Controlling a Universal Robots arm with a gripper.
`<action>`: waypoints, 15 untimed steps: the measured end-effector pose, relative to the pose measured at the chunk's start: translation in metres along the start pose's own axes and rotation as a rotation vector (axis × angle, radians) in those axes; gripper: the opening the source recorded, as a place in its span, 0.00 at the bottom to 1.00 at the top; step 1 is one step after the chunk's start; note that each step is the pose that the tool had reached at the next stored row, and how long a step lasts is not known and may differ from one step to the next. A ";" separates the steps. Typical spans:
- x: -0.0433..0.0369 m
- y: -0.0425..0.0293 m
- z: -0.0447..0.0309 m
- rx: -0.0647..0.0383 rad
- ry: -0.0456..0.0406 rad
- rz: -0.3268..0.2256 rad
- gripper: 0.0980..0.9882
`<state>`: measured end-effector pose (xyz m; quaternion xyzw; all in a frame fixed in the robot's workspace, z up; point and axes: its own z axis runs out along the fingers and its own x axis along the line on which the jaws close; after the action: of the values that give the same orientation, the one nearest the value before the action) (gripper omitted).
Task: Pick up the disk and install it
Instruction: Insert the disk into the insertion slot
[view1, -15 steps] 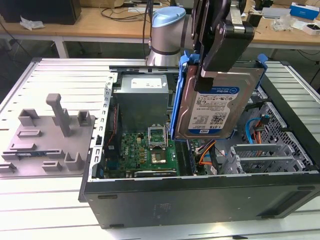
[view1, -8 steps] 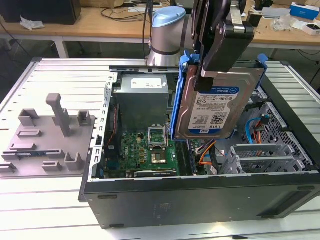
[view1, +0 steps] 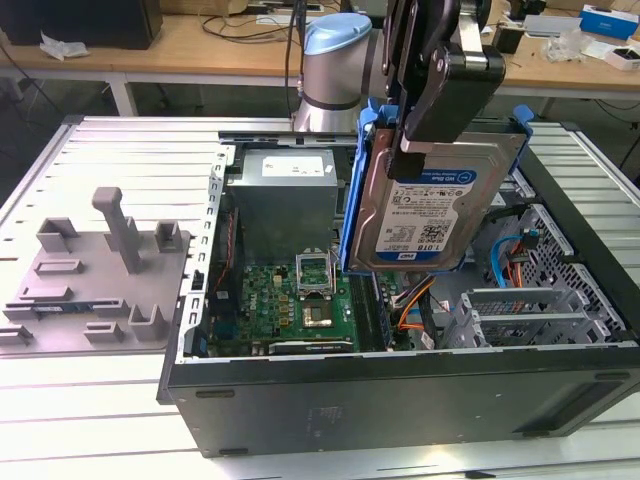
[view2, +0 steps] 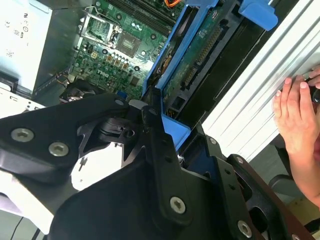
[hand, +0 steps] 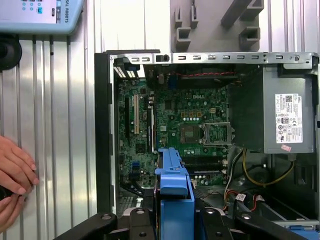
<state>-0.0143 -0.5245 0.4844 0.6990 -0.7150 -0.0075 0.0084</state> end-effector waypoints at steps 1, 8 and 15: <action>0.0000 0.0001 0.0000 0.000 0.0000 0.000 0.30; 0.0000 -0.0014 0.0001 0.000 0.0001 0.000 0.30; 0.0004 -0.0155 -0.0001 0.001 0.0000 0.000 0.30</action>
<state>0.0012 -0.5252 0.4842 0.6991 -0.7150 -0.0070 0.0080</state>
